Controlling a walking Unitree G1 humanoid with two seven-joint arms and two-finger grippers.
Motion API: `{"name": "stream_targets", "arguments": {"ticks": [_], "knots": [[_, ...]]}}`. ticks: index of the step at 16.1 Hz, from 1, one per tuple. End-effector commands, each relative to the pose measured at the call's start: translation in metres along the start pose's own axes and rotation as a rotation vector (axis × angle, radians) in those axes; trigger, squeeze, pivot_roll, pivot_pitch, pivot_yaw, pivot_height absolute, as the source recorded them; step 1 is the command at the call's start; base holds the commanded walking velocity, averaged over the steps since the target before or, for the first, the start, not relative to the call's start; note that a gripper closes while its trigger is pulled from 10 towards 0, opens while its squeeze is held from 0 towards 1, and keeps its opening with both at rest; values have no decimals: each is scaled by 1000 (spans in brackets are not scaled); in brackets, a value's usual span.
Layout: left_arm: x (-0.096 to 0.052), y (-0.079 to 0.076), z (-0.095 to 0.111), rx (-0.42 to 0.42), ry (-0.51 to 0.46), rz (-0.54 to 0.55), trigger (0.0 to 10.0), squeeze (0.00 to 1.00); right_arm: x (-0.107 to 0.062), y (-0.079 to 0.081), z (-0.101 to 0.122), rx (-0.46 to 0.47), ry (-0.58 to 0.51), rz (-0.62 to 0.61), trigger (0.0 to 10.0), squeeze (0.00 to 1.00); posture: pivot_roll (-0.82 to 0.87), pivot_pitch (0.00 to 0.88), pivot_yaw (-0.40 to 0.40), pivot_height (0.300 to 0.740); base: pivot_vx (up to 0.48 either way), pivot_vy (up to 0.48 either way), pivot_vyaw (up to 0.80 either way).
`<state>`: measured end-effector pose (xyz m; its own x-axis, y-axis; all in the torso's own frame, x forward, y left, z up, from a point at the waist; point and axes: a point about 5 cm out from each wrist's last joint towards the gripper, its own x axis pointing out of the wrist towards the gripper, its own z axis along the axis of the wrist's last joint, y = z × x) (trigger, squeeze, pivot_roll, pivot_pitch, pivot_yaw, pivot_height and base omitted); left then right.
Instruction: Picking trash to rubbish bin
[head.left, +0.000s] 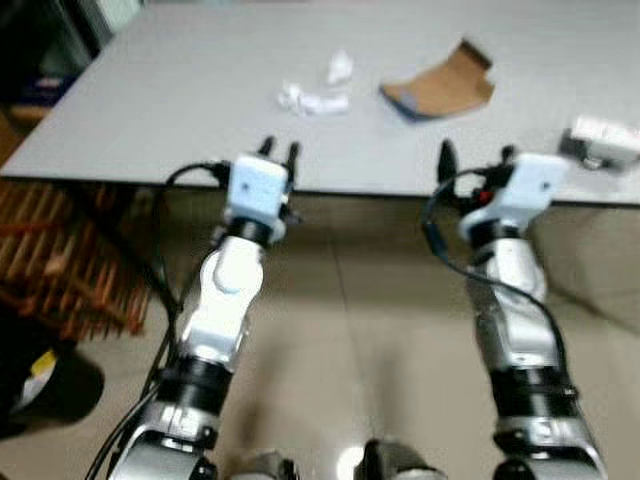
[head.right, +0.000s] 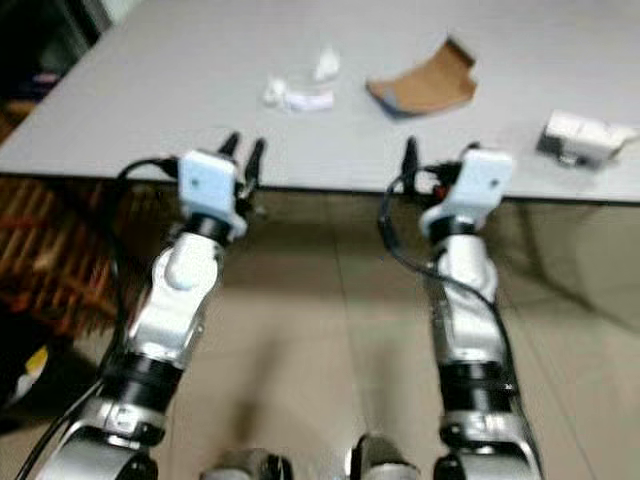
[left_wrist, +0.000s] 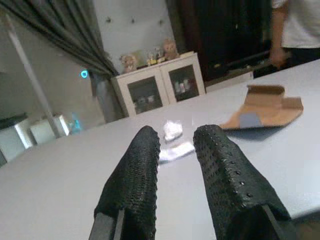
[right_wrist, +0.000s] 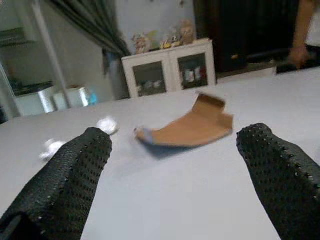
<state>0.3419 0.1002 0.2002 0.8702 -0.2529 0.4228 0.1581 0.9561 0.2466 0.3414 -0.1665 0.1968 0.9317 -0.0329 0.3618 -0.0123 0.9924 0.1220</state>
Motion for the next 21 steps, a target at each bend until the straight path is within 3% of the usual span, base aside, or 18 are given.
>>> {"name": "stream_targets", "arguments": {"ticks": [1, 15, 18, 21], "knots": [[-2, 10, -1, 14, 7, 22, 10000, 0, 1, 11, 2, 22, -4, 27, 10000, 0, -26, 190, 55, 740, 412, 0, 0], [-2, 9, -2, 18, 14, 20, 10000, 0, 1, 17, 0, 40, 12, 48, 10000, 0, -22, 193, 53, 740, 414, 0, 0], [-2, 9, -1, 17, 13, 21, 10000, 0, 1, 17, -1, 41, 23, 46, 10000, 0, -22, 193, 53, 740, 415, 0, -758], [-2, 10, -1, 19, 12, 21, 10000, 0, 1, 18, -1, 40, 20, 48, 10000, 0, -21, 195, 53, 740, 414, 0, 0]]}}
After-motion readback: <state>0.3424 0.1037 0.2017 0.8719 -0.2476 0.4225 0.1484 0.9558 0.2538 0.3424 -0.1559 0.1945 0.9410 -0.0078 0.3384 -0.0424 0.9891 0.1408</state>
